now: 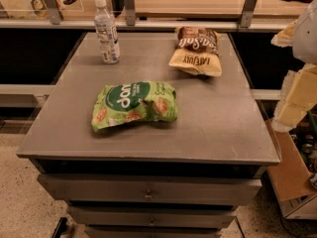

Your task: Move brown chip bag near green rice chip bag

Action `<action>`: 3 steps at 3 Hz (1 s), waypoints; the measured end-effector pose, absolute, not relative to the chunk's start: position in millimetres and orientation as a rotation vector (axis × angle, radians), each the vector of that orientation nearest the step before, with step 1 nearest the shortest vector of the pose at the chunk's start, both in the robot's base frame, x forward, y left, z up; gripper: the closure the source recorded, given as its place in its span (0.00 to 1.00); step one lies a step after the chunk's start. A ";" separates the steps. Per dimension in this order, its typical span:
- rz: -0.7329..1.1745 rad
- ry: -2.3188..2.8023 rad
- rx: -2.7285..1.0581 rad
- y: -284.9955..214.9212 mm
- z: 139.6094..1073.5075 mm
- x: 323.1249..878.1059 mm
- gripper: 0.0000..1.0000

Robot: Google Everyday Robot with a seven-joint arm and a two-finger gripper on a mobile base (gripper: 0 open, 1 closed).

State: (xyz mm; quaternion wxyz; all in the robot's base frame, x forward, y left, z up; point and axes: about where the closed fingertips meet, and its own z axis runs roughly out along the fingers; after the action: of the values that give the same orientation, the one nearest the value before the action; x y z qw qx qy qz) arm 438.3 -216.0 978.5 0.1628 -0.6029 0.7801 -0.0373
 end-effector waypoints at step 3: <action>0.069 2.286 -1.502 -212.6 984.0 477.2 0.00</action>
Offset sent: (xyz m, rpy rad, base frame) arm 0.0360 0.0002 0.0181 0.2251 -0.0046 -0.0768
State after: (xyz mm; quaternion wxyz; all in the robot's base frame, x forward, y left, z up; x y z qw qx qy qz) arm 477.2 -212.6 984.0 0.2015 -0.5378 0.8183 0.0246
